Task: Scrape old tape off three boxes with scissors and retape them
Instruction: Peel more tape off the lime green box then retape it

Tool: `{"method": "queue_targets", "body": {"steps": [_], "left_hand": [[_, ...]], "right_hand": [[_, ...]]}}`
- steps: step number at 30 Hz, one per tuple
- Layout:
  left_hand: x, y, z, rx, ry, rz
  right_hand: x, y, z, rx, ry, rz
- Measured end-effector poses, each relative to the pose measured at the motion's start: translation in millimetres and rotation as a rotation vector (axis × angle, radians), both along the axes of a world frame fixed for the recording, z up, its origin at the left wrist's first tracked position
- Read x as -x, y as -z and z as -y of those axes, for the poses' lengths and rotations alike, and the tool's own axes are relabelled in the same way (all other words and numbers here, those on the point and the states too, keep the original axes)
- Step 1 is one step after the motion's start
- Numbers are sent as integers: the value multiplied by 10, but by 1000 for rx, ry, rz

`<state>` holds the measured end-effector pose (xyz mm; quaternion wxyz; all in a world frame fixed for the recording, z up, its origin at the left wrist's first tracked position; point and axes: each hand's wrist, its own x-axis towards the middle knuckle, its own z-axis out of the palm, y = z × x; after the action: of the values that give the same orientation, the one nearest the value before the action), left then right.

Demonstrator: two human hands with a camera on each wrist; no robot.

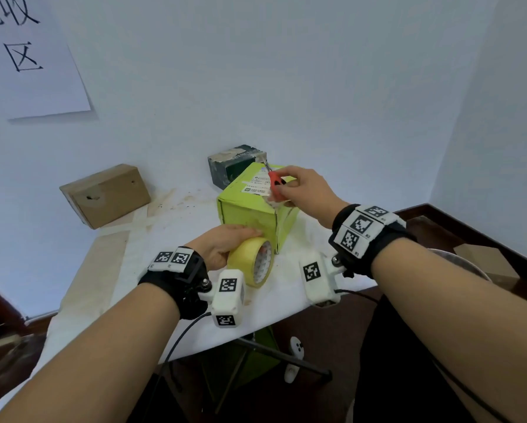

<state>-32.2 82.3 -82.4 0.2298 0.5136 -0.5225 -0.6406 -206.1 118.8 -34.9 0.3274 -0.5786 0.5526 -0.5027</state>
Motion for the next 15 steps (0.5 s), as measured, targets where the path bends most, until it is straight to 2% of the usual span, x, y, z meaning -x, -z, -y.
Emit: {"method": "queue_targets", "body": {"steps": [1,3,7,12,15], "left_hand": [[1,-1,-1,-1,0,0],[4,12,0,-7,0,-9],[0,31,-9,-14,-2,-7],[2,15,-29,-13,12,-17],[-13,18,-16,-43,21,-29]], "right_hand": [[43,-27,-43,-43,-40,68],[129,-36,-136,-234,-151,65],[247,22,-271,-630,-310,-210],[361,-10,-207,-821,-421,-290],[385,-30,-197,-897,-383,-485]]}}
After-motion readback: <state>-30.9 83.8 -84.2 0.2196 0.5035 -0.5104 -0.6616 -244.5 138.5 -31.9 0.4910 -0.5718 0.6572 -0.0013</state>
